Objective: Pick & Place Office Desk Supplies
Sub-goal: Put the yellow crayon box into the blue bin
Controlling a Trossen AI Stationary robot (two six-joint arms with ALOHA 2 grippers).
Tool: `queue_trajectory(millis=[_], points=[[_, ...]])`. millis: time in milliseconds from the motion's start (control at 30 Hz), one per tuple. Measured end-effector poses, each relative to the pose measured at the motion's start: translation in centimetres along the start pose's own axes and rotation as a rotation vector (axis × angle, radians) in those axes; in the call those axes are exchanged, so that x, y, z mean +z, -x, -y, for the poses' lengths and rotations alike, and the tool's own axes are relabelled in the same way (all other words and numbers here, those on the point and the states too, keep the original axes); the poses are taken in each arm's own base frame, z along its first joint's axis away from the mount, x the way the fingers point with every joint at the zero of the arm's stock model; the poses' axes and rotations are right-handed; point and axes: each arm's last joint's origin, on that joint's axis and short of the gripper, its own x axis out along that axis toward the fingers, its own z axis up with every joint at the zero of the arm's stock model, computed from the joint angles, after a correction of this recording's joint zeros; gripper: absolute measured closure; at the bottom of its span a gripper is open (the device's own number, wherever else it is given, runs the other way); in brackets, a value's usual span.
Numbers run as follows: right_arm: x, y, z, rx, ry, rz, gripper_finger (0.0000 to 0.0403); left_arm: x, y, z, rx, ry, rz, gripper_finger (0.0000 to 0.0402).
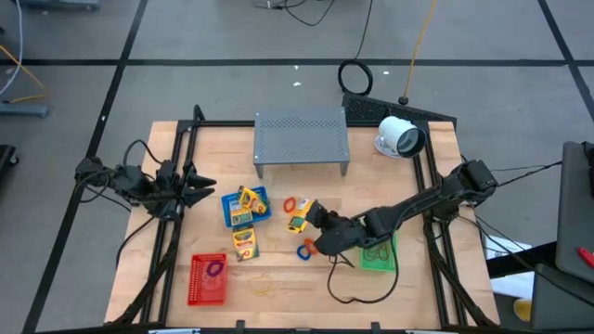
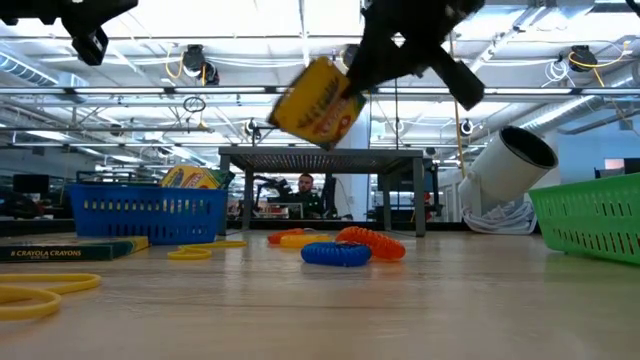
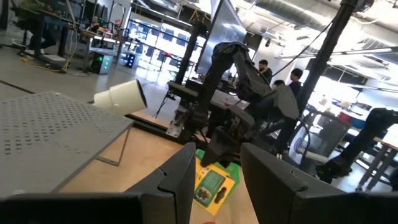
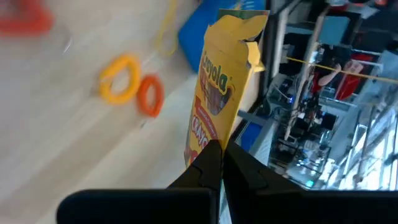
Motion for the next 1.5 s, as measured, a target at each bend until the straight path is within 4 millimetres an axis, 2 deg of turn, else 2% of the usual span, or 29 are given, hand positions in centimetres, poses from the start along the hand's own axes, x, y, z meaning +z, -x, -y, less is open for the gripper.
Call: queue_trajectory(millis=[300,367,467,600,733,833,900,967,1033,1100,1233,1367,1500], points=[[0.2,-0.6,3.3,-0.193,-0.164,0.168,0.0403,-0.1,0.0,0.0,0.001,-0.007,-0.008,0.0266],[-0.2,-0.9,4.0,-0.161,-0.282,0.245,0.0403,-0.1,0.0,0.0,0.001,-0.007,-0.01,0.0266],[-1.1,-1.2,6.3,-0.101,-0.531,0.35,0.0403,-0.1,0.0,0.0,0.001,-0.007,-0.01,0.0266],[-2.2,-0.9,9.3,-0.072,-0.69,0.407,0.0403,-0.1,0.0,0.0,-0.013,-0.008,-0.015,0.0266],[-3.8,-0.8,11.7,0.113,-0.918,0.557,0.0403,-0.1,0.0,0.0,-0.022,-0.015,-0.016,0.0266],[-5.2,-2.8,12.7,0.246,-1.138,0.596,0.0403,0.1,0.0,0.2,-0.075,-0.068,-0.015,0.0266],[-5.7,-3.8,12.7,0.289,-1.159,0.55,0.0403,0.5,0.2,0.5,-0.134,-0.101,-0.013,0.0266],[-5.2,-5.0,13.5,0.306,-1.148,0.555,0.0403,0.9,0.3,0.7,-0.172,-0.132,-0.003,0.0266],[-4.7,-6.0,14.6,0.364,-1.163,0.58,0.0403,1.1,0.4,0.7,-0.175,-0.16,0.002,0.0266],[-4.5,-7.5,15.1,0.499,-1.204,0.582,0.0403,1.4,0.7,0.6,-0.176,-0.189,0.007,0.0266],[-4.4,-10.5,15.7,0.564,-1.236,0.525,0.0403,1.8,1.7,0.3,-0.174,-0.229,0.012,0.0266],[-4.6,-11.4,17.1,0.553,-1.275,0.558,0.0403,2.6,3.2,-0.2,-0.166,-0.258,0.028,0.0266],[-5.6,-12.3,17.2,0.54,-1.32,0.525,0.0403,2.7,3.5,-0.2,-0.165,-0.278,-0.023,0.0266]])
